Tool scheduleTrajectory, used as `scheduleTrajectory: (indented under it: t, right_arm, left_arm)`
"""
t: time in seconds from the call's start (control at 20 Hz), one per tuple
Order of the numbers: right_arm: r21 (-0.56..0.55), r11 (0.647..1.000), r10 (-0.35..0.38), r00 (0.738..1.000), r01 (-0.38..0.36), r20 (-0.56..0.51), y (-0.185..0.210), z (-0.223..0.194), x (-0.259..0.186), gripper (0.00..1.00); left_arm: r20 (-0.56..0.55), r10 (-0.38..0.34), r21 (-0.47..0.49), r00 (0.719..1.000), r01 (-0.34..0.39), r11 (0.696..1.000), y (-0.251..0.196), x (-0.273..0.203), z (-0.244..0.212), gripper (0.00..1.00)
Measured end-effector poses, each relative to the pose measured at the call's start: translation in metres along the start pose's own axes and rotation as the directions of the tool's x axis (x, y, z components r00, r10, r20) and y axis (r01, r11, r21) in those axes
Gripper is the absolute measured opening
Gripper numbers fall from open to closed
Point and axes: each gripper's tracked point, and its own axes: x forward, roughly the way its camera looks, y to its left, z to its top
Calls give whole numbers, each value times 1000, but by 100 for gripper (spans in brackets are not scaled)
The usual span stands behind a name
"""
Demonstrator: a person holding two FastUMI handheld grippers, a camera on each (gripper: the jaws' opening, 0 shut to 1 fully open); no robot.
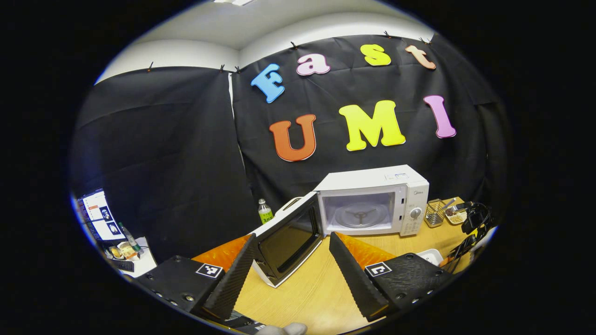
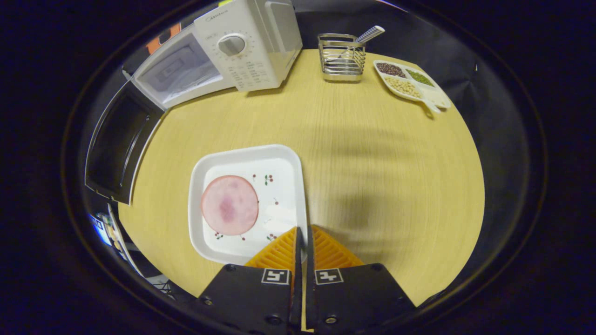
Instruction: Open the microwave oven with the left hand, put the food in, and close the microwave oven.
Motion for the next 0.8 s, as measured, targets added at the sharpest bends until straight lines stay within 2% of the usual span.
scheduleTrajectory:
  t: [0.15,0.35,0.5,0.7,0.8]
  right_arm:
    - [8,997,82,997,-83,9,8,-5,0,5]
    - [89,988,124,992,-124,9,18,-14,-3,4]
    - [188,971,131,988,-145,84,32,-14,-15,4]
    - [256,950,134,973,-181,190,63,-8,-32,4]
    - [303,927,152,960,-221,235,86,-4,-35,4]
  left_arm:
    - [9,-20,-16,1000,20,1000,7,7,0,95]
    - [40,-96,-33,995,97,995,16,26,4,95]
    - [64,-180,-58,982,184,981,24,38,3,95]
    - [56,-235,-47,970,238,970,43,49,-8,95]
    - [54,-266,-35,962,268,963,47,51,-9,95]
